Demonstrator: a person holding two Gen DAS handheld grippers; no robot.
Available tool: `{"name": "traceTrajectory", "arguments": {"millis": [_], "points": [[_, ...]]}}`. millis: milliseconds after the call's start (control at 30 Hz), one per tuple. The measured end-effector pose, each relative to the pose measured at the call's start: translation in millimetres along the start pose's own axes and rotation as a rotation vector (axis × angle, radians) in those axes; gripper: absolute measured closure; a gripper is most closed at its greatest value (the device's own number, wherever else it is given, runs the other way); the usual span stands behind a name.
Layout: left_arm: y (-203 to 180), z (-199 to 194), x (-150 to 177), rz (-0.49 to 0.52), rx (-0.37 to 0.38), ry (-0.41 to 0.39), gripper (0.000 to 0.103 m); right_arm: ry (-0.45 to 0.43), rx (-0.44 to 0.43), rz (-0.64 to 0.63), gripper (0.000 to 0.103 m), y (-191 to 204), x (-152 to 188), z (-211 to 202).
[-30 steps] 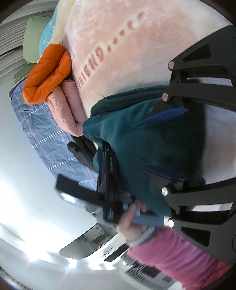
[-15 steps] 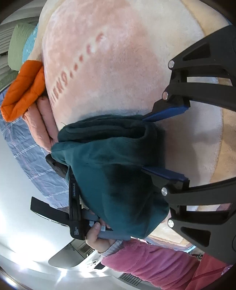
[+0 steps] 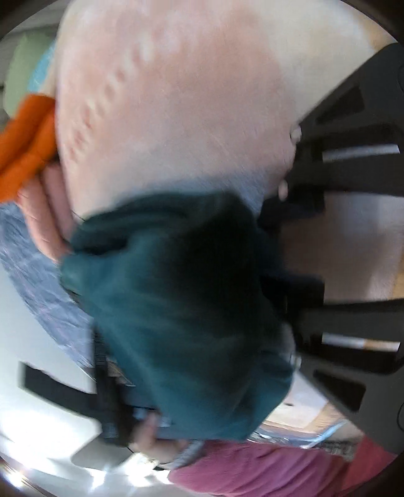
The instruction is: Fold large clothes
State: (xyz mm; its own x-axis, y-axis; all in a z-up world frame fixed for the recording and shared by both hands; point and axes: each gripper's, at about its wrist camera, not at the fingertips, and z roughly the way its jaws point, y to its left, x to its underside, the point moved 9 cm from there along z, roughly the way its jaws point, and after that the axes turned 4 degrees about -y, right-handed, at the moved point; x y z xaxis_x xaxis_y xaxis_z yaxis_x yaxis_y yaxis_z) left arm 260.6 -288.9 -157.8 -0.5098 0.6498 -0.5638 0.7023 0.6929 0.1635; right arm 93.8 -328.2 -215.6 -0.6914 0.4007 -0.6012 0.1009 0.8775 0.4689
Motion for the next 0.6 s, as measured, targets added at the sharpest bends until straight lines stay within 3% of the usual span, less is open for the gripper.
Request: {"name": "traceTrajectory", "arguments": {"millis": [100, 167, 233, 333, 467, 533, 600], "points": [[2.4, 1.2, 0.7, -0.006, 0.011, 0.0, 0.054, -0.01, 0.073, 0.016, 0.102, -20.5, -2.5, -10.5], [-0.5, 1.9, -0.4, 0.007, 0.0, 0.001, 0.054, 0.014, 0.19, 0.107, 0.103, -64.7, 11.7, -2.9], [-2.2, 1.1, -0.1, 0.015, -0.013, -0.002, 0.054, -0.027, 0.095, 0.204, 0.103, -67.7, 11.2, -18.6], [-1.0, 1.6, 0.3, 0.007, -0.006, 0.001, 0.054, -0.162, 0.107, 0.075, 0.1, -38.9, -14.4, -57.4], [0.6, 1.0, 0.6, 0.017, -0.024, -0.002, 0.054, -0.324, -0.08, -0.063, 0.094, 29.9, -55.0, -92.3], [1.3, 0.4, 0.3, 0.017, -0.034, -0.005, 0.053, -0.343, -0.113, -0.1, 0.081, 48.2, -67.4, -82.1], [1.0, -0.6, 0.2, 0.015, -0.037, -0.01, 0.053, -0.25, -0.054, -0.098, 0.08, 44.7, -62.8, -37.9]]}}
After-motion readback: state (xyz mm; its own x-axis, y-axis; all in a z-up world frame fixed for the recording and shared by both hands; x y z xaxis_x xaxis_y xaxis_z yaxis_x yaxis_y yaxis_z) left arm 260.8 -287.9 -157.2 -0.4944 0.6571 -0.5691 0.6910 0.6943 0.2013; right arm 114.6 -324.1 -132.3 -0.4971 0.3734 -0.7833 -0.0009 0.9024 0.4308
